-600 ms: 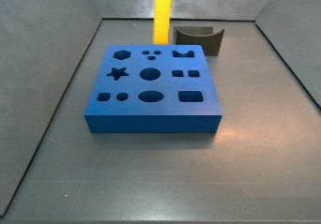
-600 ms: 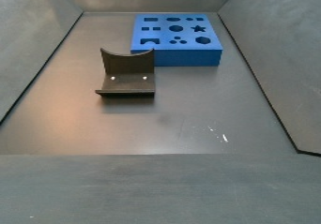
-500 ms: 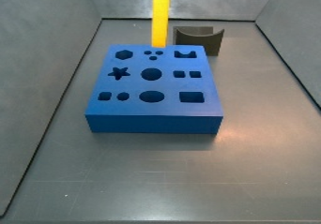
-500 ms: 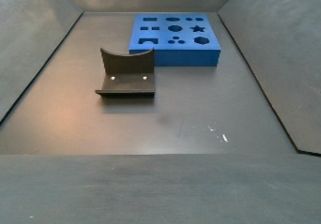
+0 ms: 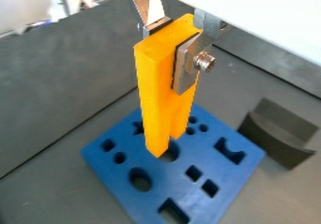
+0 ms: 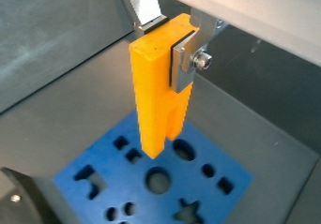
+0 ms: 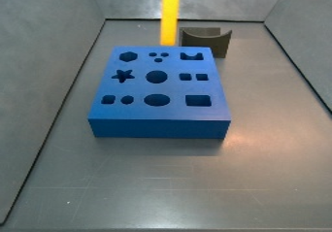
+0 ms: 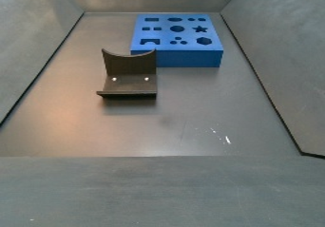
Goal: Insert the double-square object.
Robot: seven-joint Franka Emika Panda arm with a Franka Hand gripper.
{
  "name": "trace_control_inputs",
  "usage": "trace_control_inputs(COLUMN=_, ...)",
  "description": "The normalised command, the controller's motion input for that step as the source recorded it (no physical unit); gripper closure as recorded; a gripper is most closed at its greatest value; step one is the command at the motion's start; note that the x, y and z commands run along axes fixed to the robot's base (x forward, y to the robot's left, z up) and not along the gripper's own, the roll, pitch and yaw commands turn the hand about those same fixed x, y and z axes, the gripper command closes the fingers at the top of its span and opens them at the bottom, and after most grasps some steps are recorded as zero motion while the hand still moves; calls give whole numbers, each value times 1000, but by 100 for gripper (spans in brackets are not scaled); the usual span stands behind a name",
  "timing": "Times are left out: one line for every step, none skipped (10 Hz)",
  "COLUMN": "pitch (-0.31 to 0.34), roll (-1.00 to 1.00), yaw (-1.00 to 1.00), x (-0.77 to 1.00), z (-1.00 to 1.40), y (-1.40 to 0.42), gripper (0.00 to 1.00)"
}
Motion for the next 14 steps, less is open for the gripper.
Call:
trace_control_inputs(pitch=-10, roll=0, yaw=-843, x=354, z=-143, y=217, gripper=100)
trace_control_inputs(pitch=-17, roll=-11, yaw=-866, x=326, z=-120, y=191, gripper=100)
trace_control_inputs(pitch=-11, roll=-9, yaw=-886, x=297, z=-117, y=171, gripper=100)
trace_control_inputs(pitch=-10, roll=-7, yaw=-891, x=294, z=-120, y=166, gripper=100)
trace_control_inputs(pitch=-6, roll=-4, yaw=-891, x=291, z=-126, y=166, gripper=100)
trace_control_inputs(pitch=0, roll=-80, yaw=-883, x=274, z=-117, y=91, gripper=100)
trace_control_inputs(pitch=0, roll=-143, yaw=-869, x=283, z=-149, y=31, gripper=100)
trace_control_inputs(pitch=0, roll=-146, yaw=-871, x=286, z=-154, y=20, gripper=100)
trace_control_inputs(pitch=0, roll=-139, yaw=-883, x=271, z=-174, y=20, gripper=100)
trace_control_inputs(pitch=0, roll=-137, yaw=-883, x=271, z=-174, y=20, gripper=100)
trace_control_inputs(pitch=0, roll=-139, yaw=-880, x=271, z=-171, y=20, gripper=100)
trace_control_inputs(pitch=0, roll=-141, yaw=-877, x=277, z=-169, y=17, gripper=100)
trace_control_inputs(pitch=0, roll=-140, yaw=-874, x=277, z=-174, y=17, gripper=100)
trace_control_inputs(pitch=0, roll=-120, yaw=-877, x=266, z=-214, y=34, gripper=100)
